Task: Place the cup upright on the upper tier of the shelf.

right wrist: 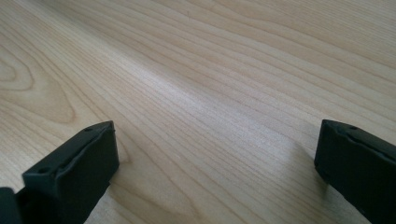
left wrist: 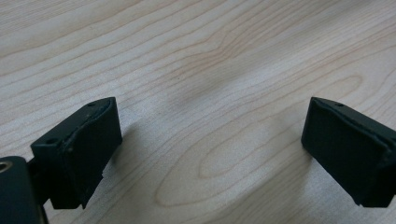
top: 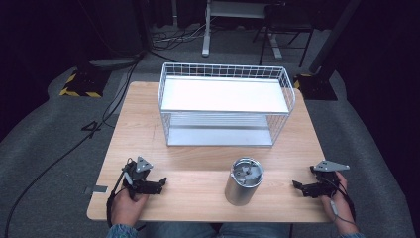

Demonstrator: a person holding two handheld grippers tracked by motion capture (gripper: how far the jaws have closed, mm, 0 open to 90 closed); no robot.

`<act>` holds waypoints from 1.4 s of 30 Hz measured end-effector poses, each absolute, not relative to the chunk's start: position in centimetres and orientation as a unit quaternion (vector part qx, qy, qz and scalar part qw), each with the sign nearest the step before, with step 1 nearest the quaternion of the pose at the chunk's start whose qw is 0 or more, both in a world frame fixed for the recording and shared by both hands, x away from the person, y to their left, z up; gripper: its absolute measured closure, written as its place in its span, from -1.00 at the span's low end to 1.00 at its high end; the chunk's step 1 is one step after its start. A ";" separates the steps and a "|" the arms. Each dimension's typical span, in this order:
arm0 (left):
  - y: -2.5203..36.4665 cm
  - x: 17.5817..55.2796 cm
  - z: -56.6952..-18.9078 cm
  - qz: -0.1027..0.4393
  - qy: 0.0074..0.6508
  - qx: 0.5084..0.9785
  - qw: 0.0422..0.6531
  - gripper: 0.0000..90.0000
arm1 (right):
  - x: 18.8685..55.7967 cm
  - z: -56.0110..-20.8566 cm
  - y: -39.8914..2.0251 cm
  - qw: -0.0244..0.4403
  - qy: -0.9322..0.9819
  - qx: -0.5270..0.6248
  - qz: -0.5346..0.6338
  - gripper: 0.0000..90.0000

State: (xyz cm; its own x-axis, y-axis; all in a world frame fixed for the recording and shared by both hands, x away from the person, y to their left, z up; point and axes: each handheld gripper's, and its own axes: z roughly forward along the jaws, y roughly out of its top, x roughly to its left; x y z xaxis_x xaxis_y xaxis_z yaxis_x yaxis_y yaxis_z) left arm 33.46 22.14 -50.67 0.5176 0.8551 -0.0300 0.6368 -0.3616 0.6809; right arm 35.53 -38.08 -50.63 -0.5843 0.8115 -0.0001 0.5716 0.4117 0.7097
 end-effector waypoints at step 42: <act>22.1 33.5 -50.7 0.168 0.464 0.807 0.325 -0.88 | 31.9 -43.7 -35.8 0.163 0.794 0.384 0.442 -1.00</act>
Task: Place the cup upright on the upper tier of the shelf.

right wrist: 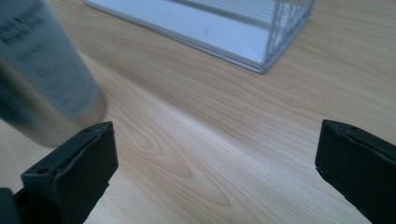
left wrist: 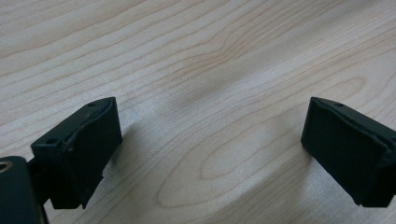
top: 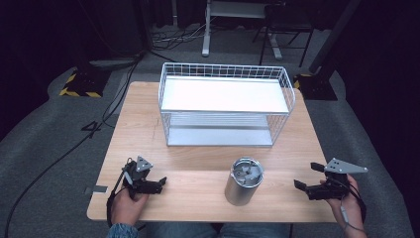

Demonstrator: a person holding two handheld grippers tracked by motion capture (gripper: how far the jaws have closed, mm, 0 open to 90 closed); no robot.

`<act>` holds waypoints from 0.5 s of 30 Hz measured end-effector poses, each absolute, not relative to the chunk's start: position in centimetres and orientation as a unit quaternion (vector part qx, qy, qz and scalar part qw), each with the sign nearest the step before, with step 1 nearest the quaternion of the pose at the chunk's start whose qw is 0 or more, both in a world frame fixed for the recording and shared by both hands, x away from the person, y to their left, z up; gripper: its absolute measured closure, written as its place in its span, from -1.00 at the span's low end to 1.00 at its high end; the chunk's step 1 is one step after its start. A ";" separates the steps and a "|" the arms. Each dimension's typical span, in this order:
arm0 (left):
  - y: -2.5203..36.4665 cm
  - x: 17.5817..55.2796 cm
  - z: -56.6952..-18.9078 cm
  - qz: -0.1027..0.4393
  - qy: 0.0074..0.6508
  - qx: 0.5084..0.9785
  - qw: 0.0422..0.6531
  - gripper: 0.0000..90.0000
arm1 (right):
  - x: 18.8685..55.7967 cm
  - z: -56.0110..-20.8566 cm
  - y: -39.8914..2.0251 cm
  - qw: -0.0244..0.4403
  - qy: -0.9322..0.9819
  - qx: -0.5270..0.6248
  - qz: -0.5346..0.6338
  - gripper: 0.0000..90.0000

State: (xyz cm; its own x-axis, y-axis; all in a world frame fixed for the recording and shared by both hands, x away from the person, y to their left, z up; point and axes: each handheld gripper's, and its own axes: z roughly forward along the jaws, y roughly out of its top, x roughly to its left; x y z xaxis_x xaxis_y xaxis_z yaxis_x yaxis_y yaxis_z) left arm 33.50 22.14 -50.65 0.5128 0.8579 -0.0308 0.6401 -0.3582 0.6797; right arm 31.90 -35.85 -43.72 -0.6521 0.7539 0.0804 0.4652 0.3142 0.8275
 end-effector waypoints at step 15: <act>22.1 33.5 -50.7 0.168 0.464 0.807 0.325 -0.88 | 28.8 -39.6 -32.6 0.151 0.804 0.323 0.477 -1.00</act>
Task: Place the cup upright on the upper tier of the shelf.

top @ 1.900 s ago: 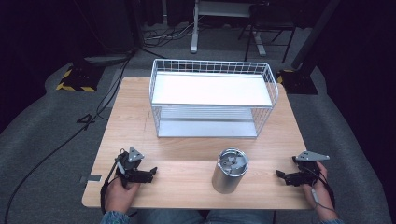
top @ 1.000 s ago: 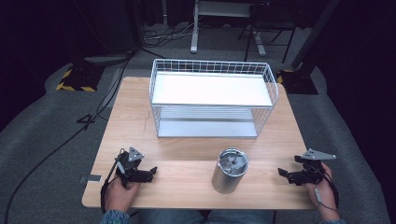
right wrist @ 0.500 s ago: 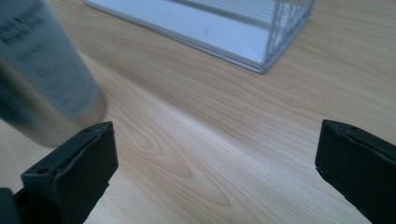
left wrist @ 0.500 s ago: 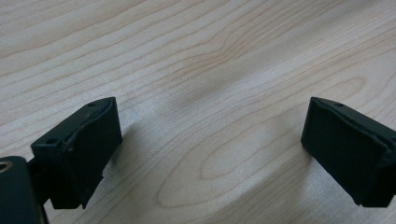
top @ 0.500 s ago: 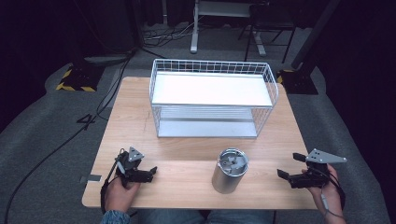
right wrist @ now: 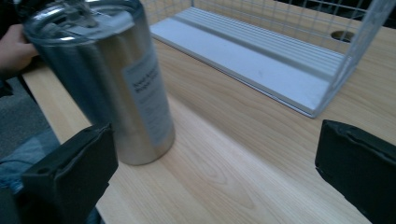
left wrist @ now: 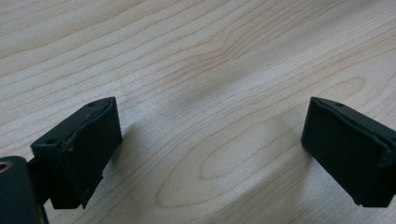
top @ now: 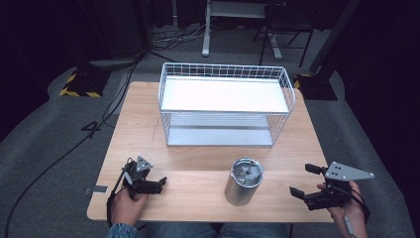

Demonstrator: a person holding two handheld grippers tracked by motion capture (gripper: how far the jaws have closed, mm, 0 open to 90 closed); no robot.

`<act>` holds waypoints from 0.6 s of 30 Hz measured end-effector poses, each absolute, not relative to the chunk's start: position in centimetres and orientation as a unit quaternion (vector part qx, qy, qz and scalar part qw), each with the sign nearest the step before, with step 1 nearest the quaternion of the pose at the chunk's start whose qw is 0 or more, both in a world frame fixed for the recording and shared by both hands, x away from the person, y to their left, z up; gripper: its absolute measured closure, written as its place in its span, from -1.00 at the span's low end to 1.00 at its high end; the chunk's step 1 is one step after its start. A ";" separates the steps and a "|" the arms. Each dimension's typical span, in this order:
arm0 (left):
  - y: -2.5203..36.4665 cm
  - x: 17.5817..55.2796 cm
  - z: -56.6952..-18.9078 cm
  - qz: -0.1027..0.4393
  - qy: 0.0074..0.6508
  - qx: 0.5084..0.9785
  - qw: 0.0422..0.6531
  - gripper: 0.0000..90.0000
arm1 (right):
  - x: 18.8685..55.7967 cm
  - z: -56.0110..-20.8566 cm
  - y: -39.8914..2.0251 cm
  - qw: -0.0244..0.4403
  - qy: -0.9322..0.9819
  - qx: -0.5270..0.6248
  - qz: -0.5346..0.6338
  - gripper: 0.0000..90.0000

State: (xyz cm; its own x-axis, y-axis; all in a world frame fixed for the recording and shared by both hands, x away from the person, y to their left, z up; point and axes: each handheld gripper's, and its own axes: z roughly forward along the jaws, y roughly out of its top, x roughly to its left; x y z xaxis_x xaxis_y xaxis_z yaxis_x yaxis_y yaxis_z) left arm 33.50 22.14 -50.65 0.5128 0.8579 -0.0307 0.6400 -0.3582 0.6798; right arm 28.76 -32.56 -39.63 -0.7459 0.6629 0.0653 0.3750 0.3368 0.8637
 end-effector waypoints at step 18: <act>22.1 33.5 -50.7 0.168 0.464 0.807 0.325 -0.88 | 27.5 -38.4 -27.0 0.106 0.821 0.247 0.504 -1.00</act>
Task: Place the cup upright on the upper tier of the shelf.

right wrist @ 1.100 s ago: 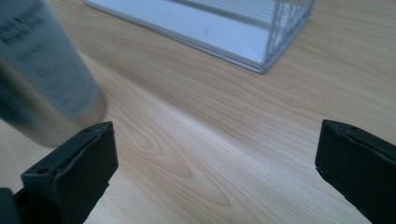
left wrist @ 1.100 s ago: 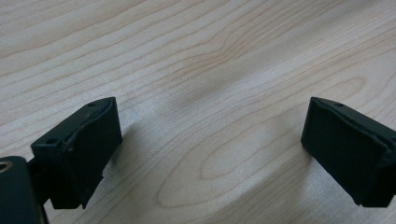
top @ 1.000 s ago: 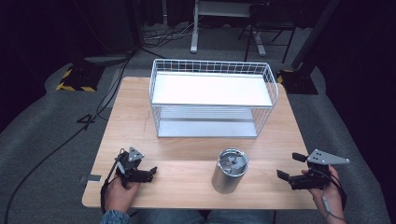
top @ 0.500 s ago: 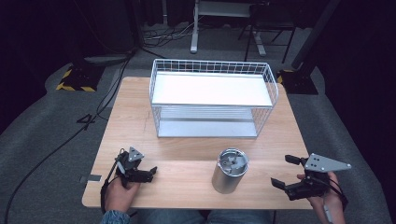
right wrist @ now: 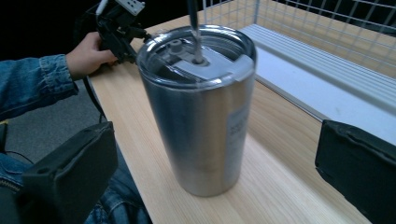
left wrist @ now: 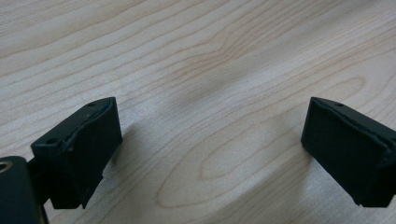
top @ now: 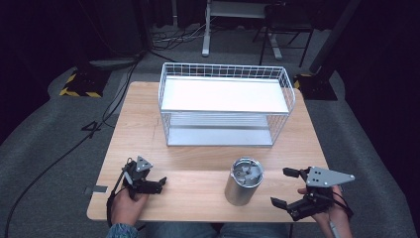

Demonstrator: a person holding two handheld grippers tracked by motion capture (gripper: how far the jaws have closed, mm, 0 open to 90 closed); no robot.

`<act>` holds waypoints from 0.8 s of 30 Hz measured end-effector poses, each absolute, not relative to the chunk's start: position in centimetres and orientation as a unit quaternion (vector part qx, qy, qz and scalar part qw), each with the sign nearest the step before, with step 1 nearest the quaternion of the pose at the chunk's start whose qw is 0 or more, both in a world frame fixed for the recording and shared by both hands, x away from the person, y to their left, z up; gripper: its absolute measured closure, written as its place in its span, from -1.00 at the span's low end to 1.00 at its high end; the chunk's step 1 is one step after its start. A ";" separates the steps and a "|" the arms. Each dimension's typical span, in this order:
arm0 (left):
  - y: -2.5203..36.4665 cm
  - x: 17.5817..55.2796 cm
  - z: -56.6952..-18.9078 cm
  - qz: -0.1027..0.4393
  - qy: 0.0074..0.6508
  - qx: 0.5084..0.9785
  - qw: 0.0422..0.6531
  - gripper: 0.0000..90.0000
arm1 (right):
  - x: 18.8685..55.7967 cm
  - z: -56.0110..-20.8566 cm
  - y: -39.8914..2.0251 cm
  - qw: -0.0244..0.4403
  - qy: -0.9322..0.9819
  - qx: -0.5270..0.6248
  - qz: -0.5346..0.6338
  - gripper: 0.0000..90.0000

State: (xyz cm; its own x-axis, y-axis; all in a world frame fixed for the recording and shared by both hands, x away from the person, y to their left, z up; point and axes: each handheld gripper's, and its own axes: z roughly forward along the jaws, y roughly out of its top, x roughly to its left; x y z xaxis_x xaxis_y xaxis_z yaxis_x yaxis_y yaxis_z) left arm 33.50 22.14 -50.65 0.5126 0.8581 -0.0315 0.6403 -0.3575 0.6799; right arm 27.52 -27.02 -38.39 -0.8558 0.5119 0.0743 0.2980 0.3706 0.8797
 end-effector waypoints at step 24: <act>22.1 33.5 -50.7 0.168 0.464 0.807 0.325 -0.88 | 30.1 -40.7 -22.2 0.107 0.830 0.233 0.495 -1.00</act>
